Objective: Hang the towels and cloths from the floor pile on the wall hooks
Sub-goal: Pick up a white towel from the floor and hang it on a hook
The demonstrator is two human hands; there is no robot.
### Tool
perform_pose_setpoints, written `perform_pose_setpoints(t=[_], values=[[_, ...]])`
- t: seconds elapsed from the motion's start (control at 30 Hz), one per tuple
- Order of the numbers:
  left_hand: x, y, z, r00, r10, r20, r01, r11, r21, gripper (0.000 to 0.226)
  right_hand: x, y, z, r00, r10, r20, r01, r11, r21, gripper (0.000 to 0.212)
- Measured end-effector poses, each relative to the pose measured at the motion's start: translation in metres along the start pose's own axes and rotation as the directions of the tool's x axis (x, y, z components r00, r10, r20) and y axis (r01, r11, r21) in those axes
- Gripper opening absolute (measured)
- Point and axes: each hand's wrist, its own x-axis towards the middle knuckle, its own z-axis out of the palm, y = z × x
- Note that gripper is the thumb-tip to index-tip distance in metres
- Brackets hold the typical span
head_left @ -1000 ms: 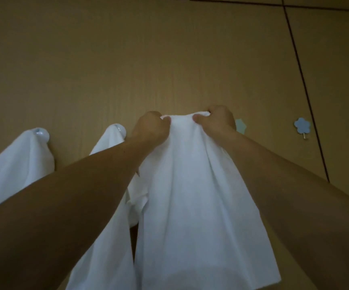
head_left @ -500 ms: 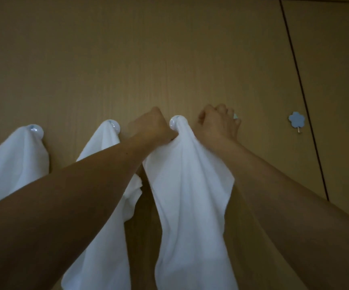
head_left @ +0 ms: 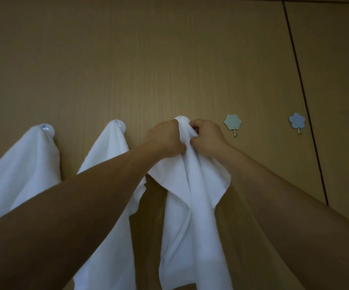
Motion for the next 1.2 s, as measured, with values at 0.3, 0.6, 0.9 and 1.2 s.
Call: perform_pose_setpoints(t=[0.3, 0.6, 0.9, 1.2], values=[[-0.016, 0.005, 0.005, 0.822, -0.46, 0.337, 0.56, 0.542, -0.627, 0.025, -0.011, -0.001, 0.008, 0.954, 0.283, 0.098, -0.299, 0.869, 0.394, 0.003], [-0.055, 0.0, 0.044, 0.933, -0.347, -0.093, 0.233, 0.781, -0.58, 0.017, -0.057, 0.01, 0.028, 0.985, 0.156, -0.079, -0.137, 0.969, 0.203, 0.023], [-0.083, 0.004, 0.056, 0.963, -0.268, 0.033, 0.236, 0.775, -0.586, 0.038, -0.096, 0.034, 0.03, 0.961, 0.26, 0.093, -0.274, 0.939, 0.209, 0.036], [-0.101, 0.028, 0.044, 0.957, -0.213, -0.195, 0.123, 0.912, -0.392, 0.067, -0.107, 0.016, 0.017, 0.943, 0.331, 0.028, -0.322, 0.889, 0.326, 0.056]])
